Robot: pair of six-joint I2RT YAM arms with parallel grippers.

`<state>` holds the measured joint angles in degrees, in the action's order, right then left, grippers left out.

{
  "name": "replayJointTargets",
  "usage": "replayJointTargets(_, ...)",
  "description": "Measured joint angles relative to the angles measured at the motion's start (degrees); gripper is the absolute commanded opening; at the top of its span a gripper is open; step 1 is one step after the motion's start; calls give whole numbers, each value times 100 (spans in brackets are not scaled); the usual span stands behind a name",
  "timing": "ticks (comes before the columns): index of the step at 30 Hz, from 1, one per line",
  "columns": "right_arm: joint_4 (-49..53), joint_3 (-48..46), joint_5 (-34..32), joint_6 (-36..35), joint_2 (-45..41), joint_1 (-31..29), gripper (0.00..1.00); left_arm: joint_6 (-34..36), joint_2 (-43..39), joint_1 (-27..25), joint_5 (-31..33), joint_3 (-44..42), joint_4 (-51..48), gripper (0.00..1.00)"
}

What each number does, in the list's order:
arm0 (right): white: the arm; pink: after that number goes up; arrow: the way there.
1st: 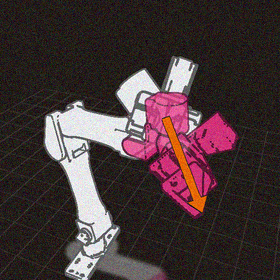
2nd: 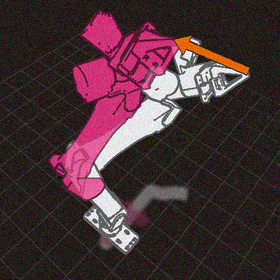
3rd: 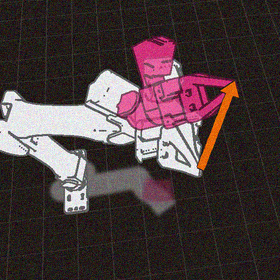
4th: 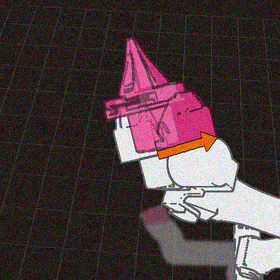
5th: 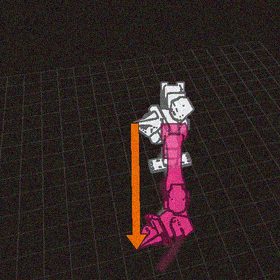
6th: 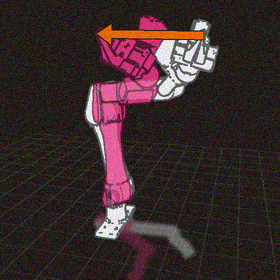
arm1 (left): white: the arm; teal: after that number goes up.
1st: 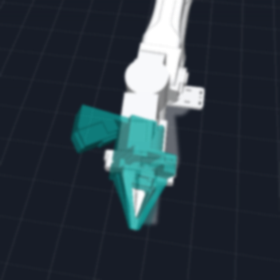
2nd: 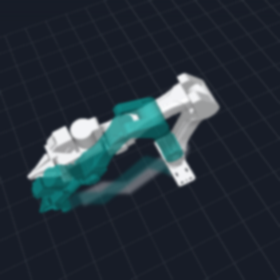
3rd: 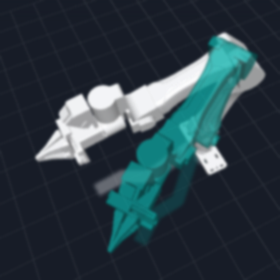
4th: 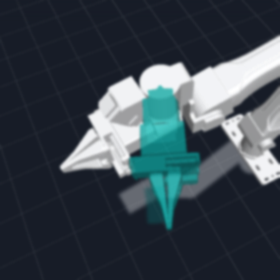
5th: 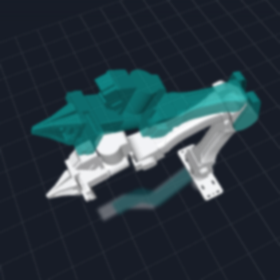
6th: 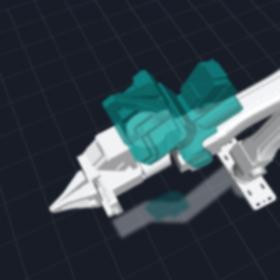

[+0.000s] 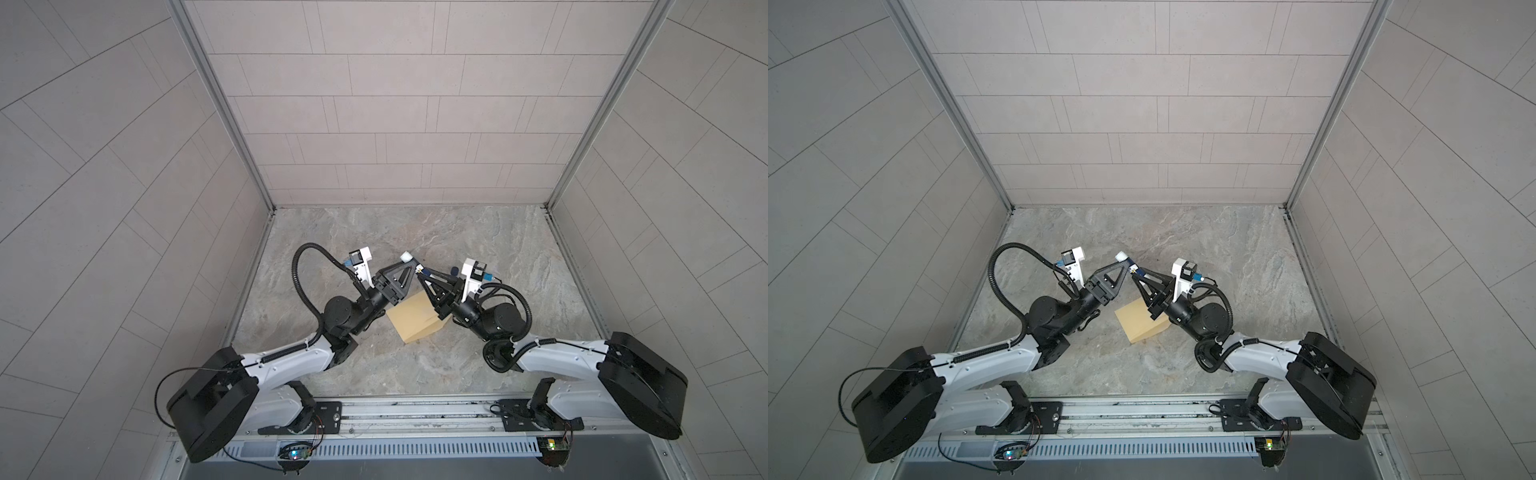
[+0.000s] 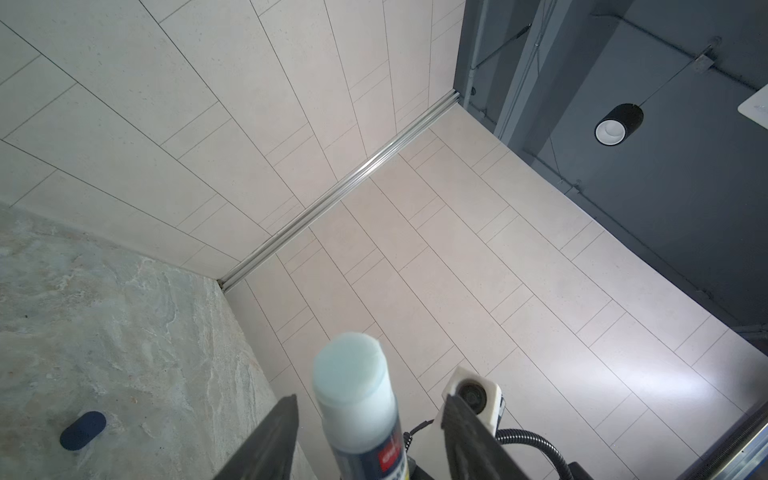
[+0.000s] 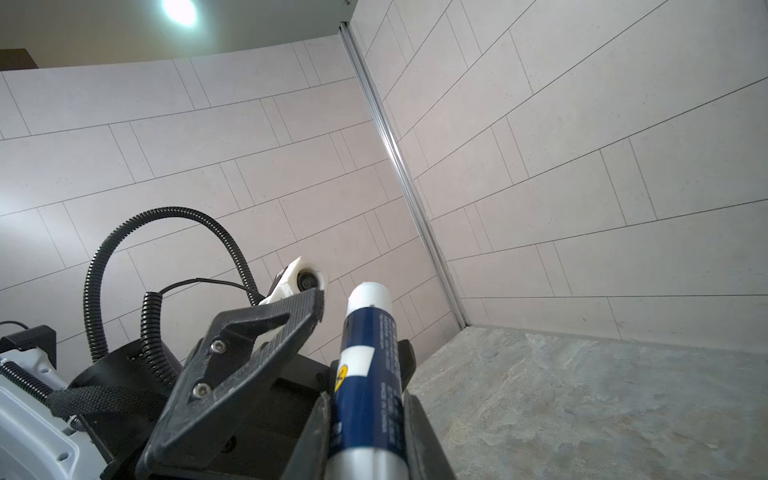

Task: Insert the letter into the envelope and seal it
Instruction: 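Close the left gripper on the glue stick while the right gripper releases it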

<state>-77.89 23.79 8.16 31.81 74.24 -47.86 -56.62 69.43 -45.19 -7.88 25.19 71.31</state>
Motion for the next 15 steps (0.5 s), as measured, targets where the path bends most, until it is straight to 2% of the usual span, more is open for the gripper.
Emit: replayJointTargets(15,-142,107,-280,-24,90,-175,0,-181,13,-22,13,83,7,39)
